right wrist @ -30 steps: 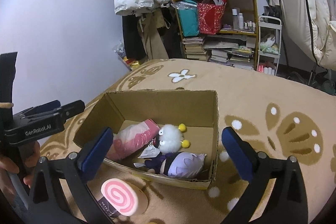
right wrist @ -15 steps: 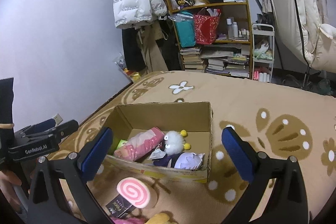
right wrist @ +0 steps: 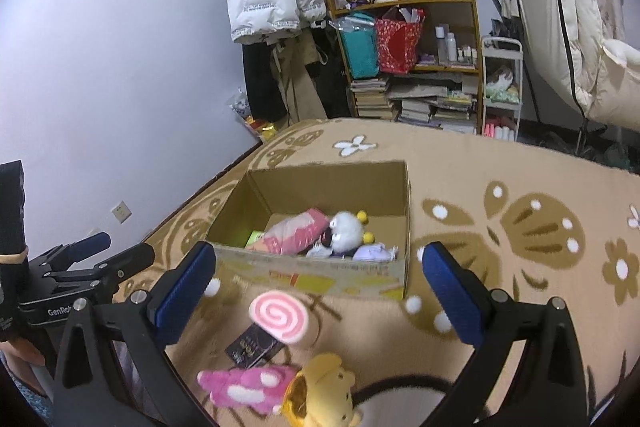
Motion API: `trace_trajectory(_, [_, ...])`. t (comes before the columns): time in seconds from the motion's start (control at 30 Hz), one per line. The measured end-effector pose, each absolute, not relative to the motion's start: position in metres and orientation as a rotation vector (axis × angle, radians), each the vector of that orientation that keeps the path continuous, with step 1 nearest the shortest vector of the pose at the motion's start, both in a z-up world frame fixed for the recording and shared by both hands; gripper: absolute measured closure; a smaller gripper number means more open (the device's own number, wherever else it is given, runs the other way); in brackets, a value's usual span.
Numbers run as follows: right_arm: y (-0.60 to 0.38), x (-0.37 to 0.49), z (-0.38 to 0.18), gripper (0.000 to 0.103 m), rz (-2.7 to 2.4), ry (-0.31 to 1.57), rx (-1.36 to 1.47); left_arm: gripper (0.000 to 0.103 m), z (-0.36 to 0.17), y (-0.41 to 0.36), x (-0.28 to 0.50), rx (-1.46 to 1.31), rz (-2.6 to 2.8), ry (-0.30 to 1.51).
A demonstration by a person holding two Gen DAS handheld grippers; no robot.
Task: Organize soft objects
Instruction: 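Withdraw both tools from the box toward the remaining pink swirl cushion and plushes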
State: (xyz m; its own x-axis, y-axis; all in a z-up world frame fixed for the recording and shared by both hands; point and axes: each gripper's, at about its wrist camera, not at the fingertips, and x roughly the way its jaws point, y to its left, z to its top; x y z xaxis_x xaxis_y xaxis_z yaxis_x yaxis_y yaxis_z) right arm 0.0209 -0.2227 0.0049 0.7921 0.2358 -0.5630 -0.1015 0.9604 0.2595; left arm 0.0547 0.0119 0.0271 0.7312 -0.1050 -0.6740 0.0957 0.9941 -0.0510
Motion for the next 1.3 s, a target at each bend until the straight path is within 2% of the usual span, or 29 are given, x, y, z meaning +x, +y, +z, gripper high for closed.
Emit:
trace_trajectory(0.67, [-0.220, 0.001, -0.056, 0.000, 0.172, 0.856, 0.346, 0.000, -0.026, 0.000, 0.023, 0.047, -0.163, 0.932])
trace_trajectory(1.1, [-0.201, 0.017, -0.088, 0.011, 0.235, 0.986, 0.322, 0.000, -0.061, -0.020, 0.035, 0.133, -0.219, 1.071])
trace_trajectory(1.17, [-0.200, 0.019, -0.093, 0.015, 0.235, 1.001, 0.323, 0.000, -0.064, -0.026, 0.034, 0.158, -0.241, 1.084])
trace_trajectory(1.3, [-0.205, 0.022, -0.100, 0.017, 0.246, 1.027, 0.364, 0.000, -0.073, -0.037, 0.038, 0.216, -0.261, 1.113])
